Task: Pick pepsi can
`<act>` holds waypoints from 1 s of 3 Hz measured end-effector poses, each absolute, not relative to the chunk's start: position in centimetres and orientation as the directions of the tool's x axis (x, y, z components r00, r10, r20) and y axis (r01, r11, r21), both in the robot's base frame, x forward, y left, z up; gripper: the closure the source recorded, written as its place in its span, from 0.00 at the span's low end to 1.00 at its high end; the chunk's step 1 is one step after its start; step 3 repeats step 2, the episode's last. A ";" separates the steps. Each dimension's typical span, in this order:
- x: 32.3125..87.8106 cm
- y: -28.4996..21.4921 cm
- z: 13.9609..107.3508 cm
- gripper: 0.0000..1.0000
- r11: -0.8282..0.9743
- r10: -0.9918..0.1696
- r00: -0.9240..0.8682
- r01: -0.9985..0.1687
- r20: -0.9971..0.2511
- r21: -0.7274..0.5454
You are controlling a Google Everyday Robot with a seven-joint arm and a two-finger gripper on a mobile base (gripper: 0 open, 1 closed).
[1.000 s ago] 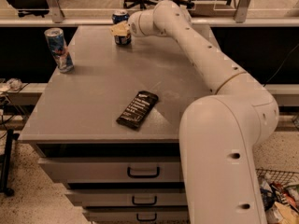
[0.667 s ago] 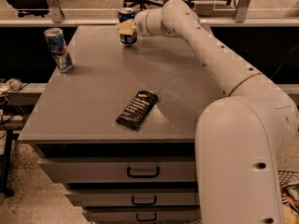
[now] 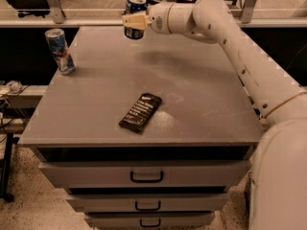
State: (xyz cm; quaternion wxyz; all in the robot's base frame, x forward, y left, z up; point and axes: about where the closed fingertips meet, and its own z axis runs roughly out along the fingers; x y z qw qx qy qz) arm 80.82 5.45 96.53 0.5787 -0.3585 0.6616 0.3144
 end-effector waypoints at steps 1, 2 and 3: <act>76.2 6.0 100.1 1.00 0.430 -0.001 -0.030 -0.902 -1.000 0.027; 75.8 6.9 100.8 1.00 0.412 0.016 -0.027 -0.910 -0.999 0.032; 75.8 6.9 100.8 1.00 0.412 0.016 -0.027 -0.910 -0.999 0.032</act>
Offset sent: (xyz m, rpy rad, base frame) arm -0.0356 0.0040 0.0279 0.0907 -0.0287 0.1013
